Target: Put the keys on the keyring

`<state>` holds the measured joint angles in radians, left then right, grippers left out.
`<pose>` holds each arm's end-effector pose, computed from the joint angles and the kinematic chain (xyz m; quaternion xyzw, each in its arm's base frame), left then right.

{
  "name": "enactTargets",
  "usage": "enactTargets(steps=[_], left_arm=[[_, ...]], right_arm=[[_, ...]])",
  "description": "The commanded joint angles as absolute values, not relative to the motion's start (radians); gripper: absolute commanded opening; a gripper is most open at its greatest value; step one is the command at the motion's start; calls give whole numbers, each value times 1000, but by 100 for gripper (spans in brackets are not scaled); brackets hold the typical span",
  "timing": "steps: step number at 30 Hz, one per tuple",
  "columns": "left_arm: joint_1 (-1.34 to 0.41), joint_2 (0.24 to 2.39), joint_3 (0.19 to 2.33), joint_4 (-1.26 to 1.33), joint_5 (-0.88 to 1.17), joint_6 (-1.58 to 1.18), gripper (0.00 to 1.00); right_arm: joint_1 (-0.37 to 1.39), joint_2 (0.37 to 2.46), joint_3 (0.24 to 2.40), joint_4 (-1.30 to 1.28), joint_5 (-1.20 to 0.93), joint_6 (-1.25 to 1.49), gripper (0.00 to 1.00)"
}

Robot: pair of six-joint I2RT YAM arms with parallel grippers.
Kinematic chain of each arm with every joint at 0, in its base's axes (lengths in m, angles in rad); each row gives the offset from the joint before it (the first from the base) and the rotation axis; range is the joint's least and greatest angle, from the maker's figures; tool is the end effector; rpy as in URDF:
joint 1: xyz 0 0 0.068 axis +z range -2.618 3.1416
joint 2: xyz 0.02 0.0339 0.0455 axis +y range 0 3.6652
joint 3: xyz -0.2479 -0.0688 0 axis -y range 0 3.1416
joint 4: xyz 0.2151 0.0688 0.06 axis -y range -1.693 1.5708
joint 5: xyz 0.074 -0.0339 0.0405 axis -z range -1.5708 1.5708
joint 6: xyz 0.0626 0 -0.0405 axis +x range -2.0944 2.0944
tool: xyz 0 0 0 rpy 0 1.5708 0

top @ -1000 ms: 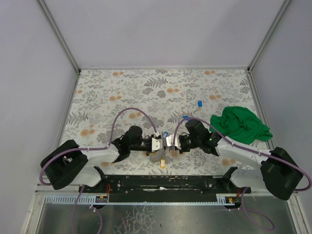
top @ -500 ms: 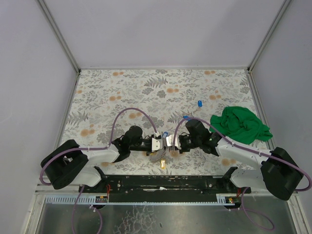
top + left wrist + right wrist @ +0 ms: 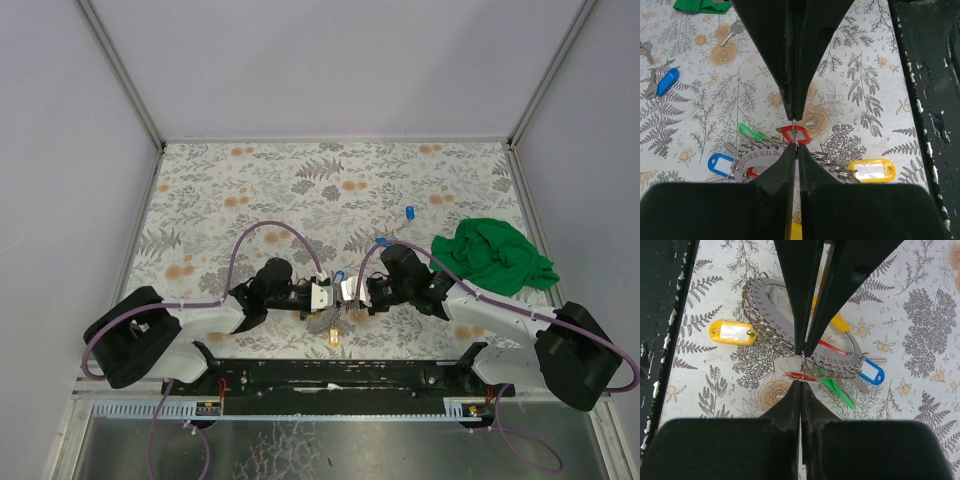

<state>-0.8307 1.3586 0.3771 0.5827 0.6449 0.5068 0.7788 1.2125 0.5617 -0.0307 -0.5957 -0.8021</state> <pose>0.1418 -0.2111 0.1622 0.6274 0.5113 -0.3451 0.4751 0.1449 0.1924 0.1838 -0.7021 0.5174 0.2601 0.4143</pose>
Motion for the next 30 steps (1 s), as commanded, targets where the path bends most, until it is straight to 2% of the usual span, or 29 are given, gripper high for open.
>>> enactTargets(steps=[1,6,11,17,23,30], left_arm=[[-838,1363,387,641,660,511,0],[-838,1361,386,636,648,514,0],[-838,1352,380,631,617,521,0],[-838,1369,373,662,524,502,0],[-838,1353,348,724,443,463,0],[-838,1337,334,755,399,435,0]], right_arm=[[784,1195,591,10,-633,-805,0],[784,1188,590,-1,-620,-800,0],[784,1154,587,-23,-494,-689,0],[784,1103,605,-67,-309,-305,0],[784,1107,693,-293,-128,117,0],[784,1202,795,-471,-38,271,0]])
